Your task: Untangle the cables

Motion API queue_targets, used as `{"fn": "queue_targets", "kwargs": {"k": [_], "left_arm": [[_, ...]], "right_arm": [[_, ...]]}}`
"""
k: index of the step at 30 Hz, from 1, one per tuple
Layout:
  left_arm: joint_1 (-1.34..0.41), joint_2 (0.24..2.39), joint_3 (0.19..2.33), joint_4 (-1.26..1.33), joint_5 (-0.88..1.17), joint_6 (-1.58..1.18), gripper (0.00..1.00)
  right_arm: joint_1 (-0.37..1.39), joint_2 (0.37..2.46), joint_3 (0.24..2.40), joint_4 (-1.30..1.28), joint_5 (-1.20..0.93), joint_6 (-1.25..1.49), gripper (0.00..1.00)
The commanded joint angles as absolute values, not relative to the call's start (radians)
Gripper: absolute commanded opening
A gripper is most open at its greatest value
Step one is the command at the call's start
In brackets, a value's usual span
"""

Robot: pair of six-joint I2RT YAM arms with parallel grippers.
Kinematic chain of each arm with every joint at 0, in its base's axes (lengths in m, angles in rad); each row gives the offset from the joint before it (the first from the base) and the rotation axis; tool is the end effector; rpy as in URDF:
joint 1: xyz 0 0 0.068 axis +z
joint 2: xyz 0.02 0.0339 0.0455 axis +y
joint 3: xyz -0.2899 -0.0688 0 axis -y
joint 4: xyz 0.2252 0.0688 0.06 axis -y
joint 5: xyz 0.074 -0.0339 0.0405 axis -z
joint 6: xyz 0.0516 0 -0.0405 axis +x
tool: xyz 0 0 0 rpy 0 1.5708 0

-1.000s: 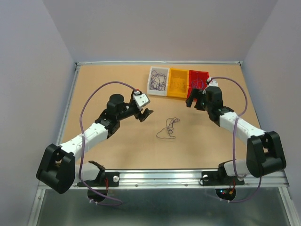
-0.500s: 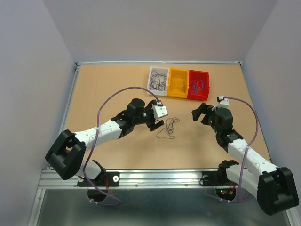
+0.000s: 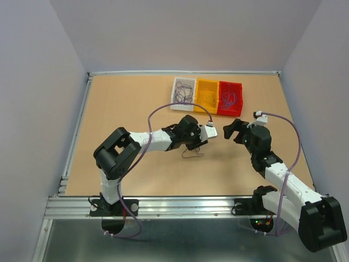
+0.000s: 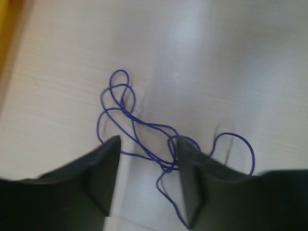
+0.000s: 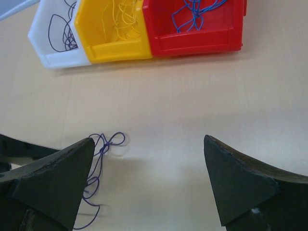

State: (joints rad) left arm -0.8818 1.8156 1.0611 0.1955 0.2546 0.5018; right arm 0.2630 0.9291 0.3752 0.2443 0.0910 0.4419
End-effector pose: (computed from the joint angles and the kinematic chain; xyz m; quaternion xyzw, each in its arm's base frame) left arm 0.2446 -0.3174 0.2185 0.6009 0.6289 -0.1998 0.4510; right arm 0.1837 0.0446 0.2401 0.0988 0.8012 0.1688 0.5655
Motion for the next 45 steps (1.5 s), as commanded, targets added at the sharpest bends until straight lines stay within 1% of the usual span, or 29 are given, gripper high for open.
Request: {"fn": "queue_targets", "kwargs": {"k": [1,2,3,5,8,11,12,15,19,24,29,31,37,41,45], "left_arm": [[-0.882,1.841,1.124,0.114,0.236,0.485,0.4],[-0.882,1.844,1.129,0.107,0.224,0.483,0.26],[-0.879,1.838,1.131,0.109,0.204,0.476,0.0],[-0.859,1.786,1.1,0.139,0.213,0.465,0.0],[-0.804,1.686,1.06,0.175,0.297,0.44,0.0],[-0.728,1.597,1.023,0.204,0.422,0.414,0.0],[-0.7,1.574,1.005,0.218,0.507,0.407,0.0],[-0.592,1.487,0.971,0.256,0.68,0.373,0.0],[-0.517,1.413,0.948,0.285,0.781,0.336,0.0],[-0.5,1.353,0.966,0.308,0.738,0.275,0.0],[-0.483,1.335,1.081,0.318,0.606,0.219,0.0],[-0.482,1.341,1.169,0.302,0.555,0.201,0.0],[-0.471,1.379,1.457,0.187,0.497,0.184,0.0],[-0.471,1.355,1.549,0.184,0.457,0.175,0.0],[-0.471,1.426,1.653,0.138,0.411,0.176,0.0]], "right_arm": [[0.262,0.891,0.345,0.305,0.12,0.445,1.0],[0.262,0.887,0.345,0.305,0.123,0.445,1.0],[0.264,0.884,0.344,0.307,0.127,0.445,1.0],[0.262,0.879,0.341,0.307,0.127,0.445,1.0],[0.262,0.874,0.337,0.308,0.126,0.445,1.0],[0.262,0.876,0.337,0.311,0.126,0.445,1.0],[0.262,0.876,0.337,0.311,0.126,0.445,1.0],[0.262,0.879,0.337,0.313,0.124,0.445,1.0],[0.262,0.89,0.339,0.318,0.12,0.445,1.0],[0.262,0.897,0.342,0.319,0.121,0.445,1.0],[0.262,0.907,0.347,0.319,0.118,0.445,1.0],[0.262,0.913,0.348,0.319,0.115,0.443,1.0],[0.262,0.913,0.348,0.319,0.112,0.442,1.0],[0.262,0.913,0.348,0.321,0.11,0.442,1.0],[0.261,0.913,0.348,0.321,0.104,0.442,1.0]]}}
